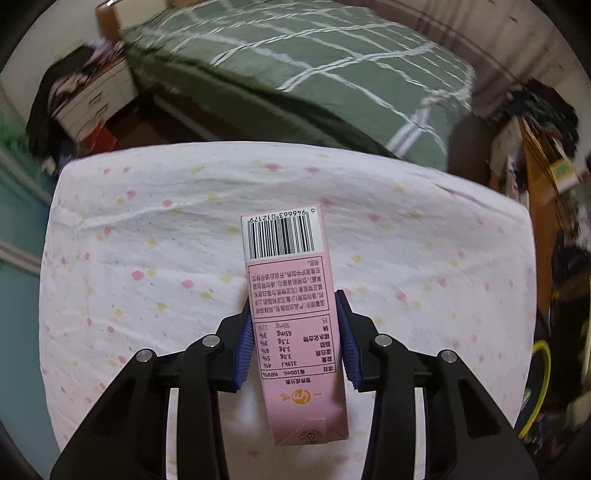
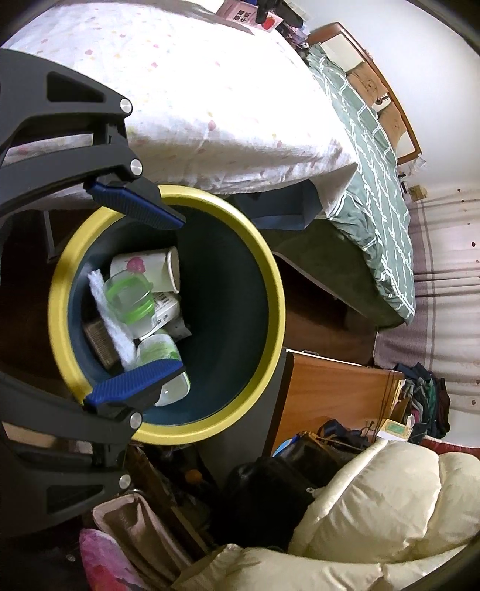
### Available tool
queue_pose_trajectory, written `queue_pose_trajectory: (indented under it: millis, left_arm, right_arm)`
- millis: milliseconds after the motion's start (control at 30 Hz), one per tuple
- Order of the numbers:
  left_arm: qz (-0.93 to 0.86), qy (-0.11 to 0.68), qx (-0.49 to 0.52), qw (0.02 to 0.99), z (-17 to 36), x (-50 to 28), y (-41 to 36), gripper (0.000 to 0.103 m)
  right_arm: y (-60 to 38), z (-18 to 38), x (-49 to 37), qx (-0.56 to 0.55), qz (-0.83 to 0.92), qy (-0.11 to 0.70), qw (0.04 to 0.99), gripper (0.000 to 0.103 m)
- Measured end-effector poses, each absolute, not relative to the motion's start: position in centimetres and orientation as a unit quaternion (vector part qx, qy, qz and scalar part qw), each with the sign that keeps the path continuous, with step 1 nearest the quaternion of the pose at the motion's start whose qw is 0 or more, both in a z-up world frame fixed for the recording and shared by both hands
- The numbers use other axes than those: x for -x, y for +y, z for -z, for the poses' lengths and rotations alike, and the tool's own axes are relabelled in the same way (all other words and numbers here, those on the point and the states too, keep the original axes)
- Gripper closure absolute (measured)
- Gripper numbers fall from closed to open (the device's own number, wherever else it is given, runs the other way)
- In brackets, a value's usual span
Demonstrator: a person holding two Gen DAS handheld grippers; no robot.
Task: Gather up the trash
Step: 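Carry the pink carton over the bin and open the left tool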
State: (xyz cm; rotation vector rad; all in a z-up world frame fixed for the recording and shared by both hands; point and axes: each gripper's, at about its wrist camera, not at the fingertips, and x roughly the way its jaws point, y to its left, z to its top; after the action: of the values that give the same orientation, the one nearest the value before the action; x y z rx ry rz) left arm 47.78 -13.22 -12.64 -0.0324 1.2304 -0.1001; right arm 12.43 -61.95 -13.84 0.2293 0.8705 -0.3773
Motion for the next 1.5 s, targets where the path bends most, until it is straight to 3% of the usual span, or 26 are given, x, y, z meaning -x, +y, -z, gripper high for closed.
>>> queue_pose_trajectory:
  millis: [333, 700, 967, 1267, 1333, 1367, 1400, 1500]
  left_arm:
    - [0.173, 0.555, -0.046, 0.812, 8.7, -39.1, -22.8, 0.063]
    - [0.364, 0.521, -0.120, 0.763, 5.6, -27.0, -41.7, 0.063]
    - [0.404, 0.518, -0.143, 0.740, 7.9, -24.0, -51.8, 0.063]
    - [0.397, 0.518, -0.167, 0.739, 12.2, -24.8, -57.2, 0.062]
    - [0.391, 0.518, -0.170, 0.742, 12.9, -24.9, -57.2, 0.048]
    - [0.388, 0.517, -0.168, 0.744, 13.1, -25.2, -57.0, 0.031]
    - [0.385, 0.513, -0.163, 0.750, 13.0, -25.3, -56.4, 0.020]
    - [0.388, 0.495, -0.164, 0.760, 11.8, -24.9, -54.3, 0.019]
  right_arm:
    - [-62.6, 13.1, -8.4, -0.117, 0.185, 0.406, 0.887, 0.034]
    - [-64.1, 12.6, -2.4, -0.132, 0.213, 0.392, 0.885, 0.034]
    - [-65.5, 13.0, 1.2, -0.148, 0.236, 0.388, 0.879, 0.034]
    - [-66.5, 13.6, 2.5, -0.160, 0.248, 0.389, 0.873, 0.034]
    - [-66.4, 13.5, 2.5, -0.160, 0.248, 0.389, 0.872, 0.034]
    - [-66.3, 13.5, 2.4, -0.159, 0.249, 0.390, 0.872, 0.034]
    - [-66.2, 13.5, 2.4, -0.158, 0.248, 0.390, 0.873, 0.034]
    - [-65.6, 13.4, 2.3, -0.156, 0.241, 0.390, 0.875, 0.034]
